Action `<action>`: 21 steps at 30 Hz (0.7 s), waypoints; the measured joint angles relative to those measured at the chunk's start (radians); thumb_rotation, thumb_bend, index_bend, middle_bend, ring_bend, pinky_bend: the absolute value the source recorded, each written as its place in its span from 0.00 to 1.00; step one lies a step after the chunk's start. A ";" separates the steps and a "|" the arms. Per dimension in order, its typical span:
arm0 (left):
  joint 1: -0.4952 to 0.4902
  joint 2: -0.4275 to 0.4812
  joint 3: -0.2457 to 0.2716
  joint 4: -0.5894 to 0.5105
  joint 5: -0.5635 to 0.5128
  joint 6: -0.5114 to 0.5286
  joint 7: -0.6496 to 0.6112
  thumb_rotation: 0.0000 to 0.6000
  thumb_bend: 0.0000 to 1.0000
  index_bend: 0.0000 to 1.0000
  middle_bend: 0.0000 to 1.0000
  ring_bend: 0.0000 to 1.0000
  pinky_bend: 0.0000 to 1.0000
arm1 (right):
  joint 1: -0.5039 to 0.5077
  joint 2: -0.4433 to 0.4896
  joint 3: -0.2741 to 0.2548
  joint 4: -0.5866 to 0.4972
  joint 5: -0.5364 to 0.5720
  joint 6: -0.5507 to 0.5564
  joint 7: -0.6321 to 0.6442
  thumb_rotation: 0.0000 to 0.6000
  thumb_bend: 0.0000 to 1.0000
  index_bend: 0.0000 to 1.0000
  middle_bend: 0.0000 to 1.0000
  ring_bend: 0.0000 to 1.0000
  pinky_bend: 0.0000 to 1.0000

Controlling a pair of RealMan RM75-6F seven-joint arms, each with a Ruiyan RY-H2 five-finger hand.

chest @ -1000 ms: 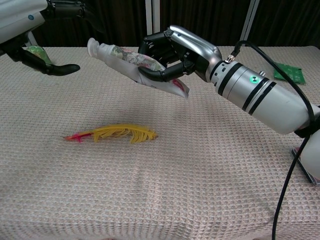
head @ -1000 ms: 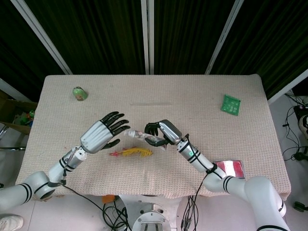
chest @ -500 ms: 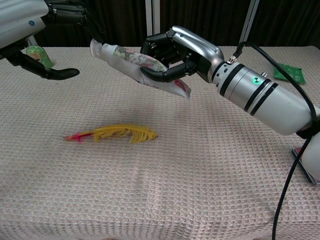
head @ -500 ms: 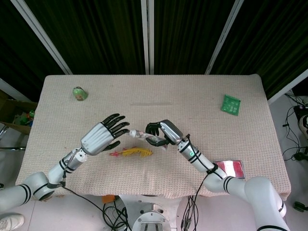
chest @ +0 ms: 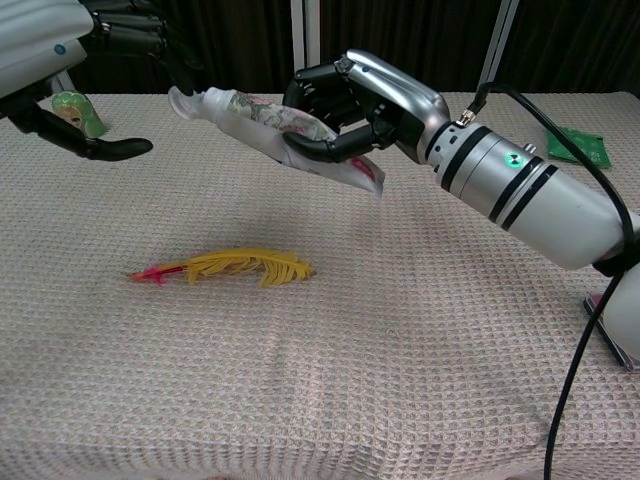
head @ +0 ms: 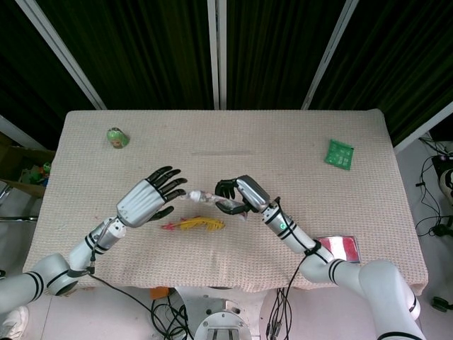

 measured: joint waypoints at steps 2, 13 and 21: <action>0.005 0.002 0.002 0.001 -0.004 0.001 -0.002 1.00 0.26 0.37 0.23 0.14 0.18 | -0.002 -0.001 0.000 0.003 0.001 0.003 0.003 1.00 0.50 1.00 0.84 0.62 0.72; 0.014 -0.005 0.012 0.005 -0.011 -0.006 -0.025 1.00 0.26 0.37 0.22 0.14 0.18 | -0.006 -0.014 0.002 0.019 -0.004 0.032 0.016 1.00 0.50 1.00 0.84 0.63 0.72; 0.008 -0.023 0.013 0.015 -0.004 -0.007 -0.039 1.00 0.26 0.37 0.22 0.14 0.18 | -0.006 -0.029 0.011 0.027 -0.002 0.049 0.024 1.00 0.50 1.00 0.84 0.63 0.72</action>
